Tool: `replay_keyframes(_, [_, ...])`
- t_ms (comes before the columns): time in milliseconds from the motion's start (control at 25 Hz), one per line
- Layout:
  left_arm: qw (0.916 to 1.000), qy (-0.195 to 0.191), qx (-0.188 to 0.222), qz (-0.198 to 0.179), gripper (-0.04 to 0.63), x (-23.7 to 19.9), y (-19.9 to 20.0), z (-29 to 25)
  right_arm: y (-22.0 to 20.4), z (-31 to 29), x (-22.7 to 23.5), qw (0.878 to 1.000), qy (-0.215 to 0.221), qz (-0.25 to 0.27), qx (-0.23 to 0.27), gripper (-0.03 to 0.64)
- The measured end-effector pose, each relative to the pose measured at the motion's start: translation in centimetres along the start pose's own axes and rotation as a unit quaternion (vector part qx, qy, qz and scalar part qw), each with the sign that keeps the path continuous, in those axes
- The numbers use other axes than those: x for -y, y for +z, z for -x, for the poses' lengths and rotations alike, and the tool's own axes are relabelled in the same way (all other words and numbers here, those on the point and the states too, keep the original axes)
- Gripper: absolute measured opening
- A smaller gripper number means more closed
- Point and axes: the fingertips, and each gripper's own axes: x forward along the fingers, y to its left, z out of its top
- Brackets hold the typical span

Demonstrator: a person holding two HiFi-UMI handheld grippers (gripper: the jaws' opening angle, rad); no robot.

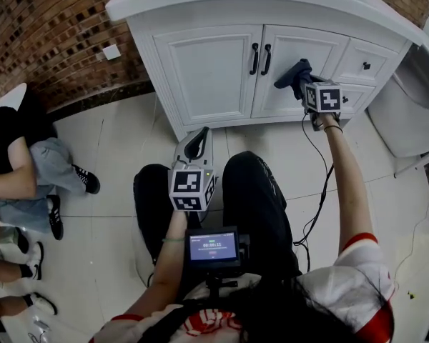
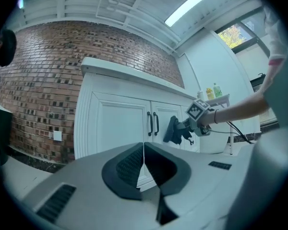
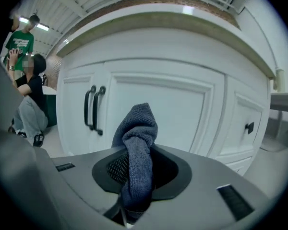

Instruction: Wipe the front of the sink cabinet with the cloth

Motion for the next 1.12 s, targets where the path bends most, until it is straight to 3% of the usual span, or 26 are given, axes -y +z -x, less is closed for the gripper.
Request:
replay_keyframes(200, [0.9999,-0.013,0.005,0.008,0.032,2.2,0.3,-1.3,7.6,3.1,1.2,0.998,-0.001,0.017,0.062,0.107])
replay_keyframes(560, [0.9987,-0.049,0.007,0.008,0.032,6.0,0.8,-3.8,14.7,4.3,-5.5,0.988,0.057,0.079,0.12,0.107])
replay_keyframes(800, [0.9984,-0.057,0.0,0.003,0.032,6.8,0.6,-4.3,14.4,2.6,-5.3,0.988,0.047,0.098,0.106,0.107])
replay_keyframes(1120, [0.9985,-0.054,-0.008,-0.004,0.032,7.0,0.0,-4.6,9.7,2.6,5.5,0.995,-0.039,0.077,0.052,0.107])
